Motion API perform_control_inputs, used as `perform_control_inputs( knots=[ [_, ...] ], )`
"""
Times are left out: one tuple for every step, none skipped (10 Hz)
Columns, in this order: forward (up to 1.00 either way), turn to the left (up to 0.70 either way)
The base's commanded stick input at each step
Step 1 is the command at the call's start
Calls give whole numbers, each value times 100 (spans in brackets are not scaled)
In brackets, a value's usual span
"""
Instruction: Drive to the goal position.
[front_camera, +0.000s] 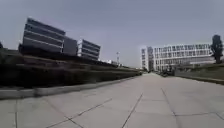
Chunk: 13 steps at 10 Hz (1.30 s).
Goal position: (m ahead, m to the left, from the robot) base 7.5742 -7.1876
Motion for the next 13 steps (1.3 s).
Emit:
perform_control_inputs(
  knots=[
    [85, 0],
    [85, 0],
    [85, 0],
    [85, 0],
    [77, 0],
    [70, 0],
    [70, 0],
    [70, 0],
    [70, 0],
    [72, 0],
    [81, 0],
    [85, -9],
    [85, -23]
  ],
)
